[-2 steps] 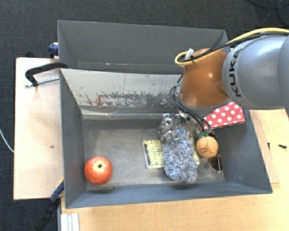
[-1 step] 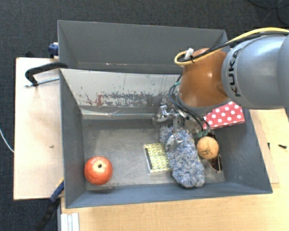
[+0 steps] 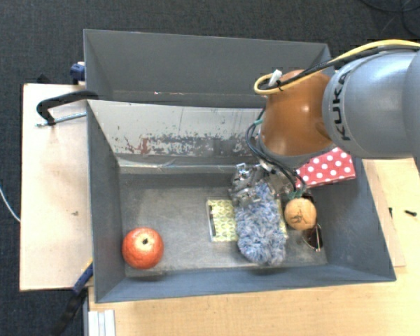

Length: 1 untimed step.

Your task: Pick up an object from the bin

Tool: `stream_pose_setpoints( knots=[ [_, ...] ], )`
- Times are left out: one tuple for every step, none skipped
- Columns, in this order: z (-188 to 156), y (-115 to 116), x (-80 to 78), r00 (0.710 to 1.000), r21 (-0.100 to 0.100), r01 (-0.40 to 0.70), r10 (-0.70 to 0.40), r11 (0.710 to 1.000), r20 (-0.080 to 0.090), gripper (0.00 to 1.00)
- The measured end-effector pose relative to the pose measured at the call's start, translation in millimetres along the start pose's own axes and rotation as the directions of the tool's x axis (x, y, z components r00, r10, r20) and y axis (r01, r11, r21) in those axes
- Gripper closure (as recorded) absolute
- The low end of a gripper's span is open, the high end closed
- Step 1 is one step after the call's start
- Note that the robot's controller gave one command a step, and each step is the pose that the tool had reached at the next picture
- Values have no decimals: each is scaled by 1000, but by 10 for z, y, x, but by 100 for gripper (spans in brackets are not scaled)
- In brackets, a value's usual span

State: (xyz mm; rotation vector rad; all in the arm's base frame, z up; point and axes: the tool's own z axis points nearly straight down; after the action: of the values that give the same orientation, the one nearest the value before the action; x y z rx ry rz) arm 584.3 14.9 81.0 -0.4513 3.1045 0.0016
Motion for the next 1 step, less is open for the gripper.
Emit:
stream_pose_setpoints(
  knots=[
    [7,4,-10,1000,0,0,0,1000,6,0]
  ],
)
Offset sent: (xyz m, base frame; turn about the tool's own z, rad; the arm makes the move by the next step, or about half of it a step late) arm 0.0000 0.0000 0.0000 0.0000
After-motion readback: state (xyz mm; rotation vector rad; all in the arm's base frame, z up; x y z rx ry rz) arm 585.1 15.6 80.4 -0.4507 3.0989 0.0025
